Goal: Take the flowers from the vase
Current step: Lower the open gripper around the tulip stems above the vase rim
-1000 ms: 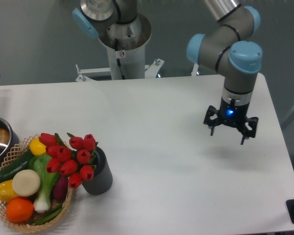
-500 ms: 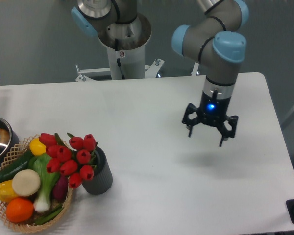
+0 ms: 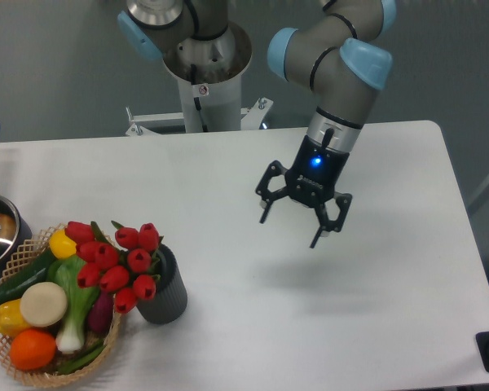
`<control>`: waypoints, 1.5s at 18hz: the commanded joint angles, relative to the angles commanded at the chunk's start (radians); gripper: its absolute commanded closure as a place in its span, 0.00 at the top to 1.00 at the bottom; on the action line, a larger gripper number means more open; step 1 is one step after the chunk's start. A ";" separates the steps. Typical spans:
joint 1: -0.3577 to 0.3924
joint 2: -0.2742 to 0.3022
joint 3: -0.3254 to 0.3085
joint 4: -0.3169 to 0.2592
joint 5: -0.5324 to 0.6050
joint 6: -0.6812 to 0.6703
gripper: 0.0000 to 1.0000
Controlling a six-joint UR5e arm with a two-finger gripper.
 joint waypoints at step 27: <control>-0.256 -0.103 0.029 0.012 -0.166 0.003 0.28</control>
